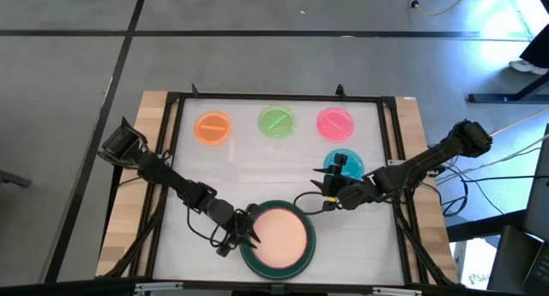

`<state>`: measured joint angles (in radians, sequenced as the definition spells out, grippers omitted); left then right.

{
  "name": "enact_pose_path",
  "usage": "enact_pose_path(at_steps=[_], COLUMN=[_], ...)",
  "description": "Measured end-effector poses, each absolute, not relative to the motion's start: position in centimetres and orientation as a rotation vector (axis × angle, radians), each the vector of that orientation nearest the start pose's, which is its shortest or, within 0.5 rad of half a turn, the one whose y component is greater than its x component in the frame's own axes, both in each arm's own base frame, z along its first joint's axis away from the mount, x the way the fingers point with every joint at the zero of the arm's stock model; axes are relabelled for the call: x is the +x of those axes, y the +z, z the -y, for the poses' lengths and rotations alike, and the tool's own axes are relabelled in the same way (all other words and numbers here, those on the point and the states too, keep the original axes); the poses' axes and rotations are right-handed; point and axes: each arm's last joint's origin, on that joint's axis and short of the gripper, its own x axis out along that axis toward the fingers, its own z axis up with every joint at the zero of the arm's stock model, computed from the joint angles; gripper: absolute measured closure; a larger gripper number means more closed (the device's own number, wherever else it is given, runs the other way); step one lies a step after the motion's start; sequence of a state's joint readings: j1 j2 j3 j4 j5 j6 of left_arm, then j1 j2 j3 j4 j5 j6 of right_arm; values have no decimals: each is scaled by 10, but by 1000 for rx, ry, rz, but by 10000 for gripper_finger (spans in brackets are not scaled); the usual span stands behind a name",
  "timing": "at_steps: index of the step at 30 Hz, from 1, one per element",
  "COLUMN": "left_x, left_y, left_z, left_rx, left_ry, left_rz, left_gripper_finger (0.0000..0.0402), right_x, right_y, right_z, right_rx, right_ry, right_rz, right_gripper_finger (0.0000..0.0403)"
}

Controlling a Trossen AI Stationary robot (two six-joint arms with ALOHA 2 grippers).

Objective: Stack plastic plates
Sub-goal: Stack the blue plate on top of the orange plate

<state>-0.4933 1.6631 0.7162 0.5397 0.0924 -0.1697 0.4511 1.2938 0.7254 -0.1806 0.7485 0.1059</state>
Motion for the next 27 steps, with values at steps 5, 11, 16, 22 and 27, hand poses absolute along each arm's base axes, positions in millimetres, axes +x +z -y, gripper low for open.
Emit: enact_pose_path(at_steps=[5,11,16,22,27], left_x=[274,255,225,193,182], left_y=[173,190,197,185,172], left_z=[151,152,151,131,119], left_rx=[-63,-30,-23,-16,-66], left_ry=[-523,-466,-440,-221,-150], left_rz=[-543,-567,-510,-351,-236], left_gripper_finger=[314,313,313,313,313], right_x=[235,230,223,211,205], right_y=[215,207,194,165,155], right_z=[-92,-87,-71,-62,-59], right_rx=[-306,-205,-52,6,-21], right_ry=[-321,-276,-278,-244,-270], right_rz=[-604,-713,-907,-1015,-1025], right_gripper_finger=[242,242,242,242,242])
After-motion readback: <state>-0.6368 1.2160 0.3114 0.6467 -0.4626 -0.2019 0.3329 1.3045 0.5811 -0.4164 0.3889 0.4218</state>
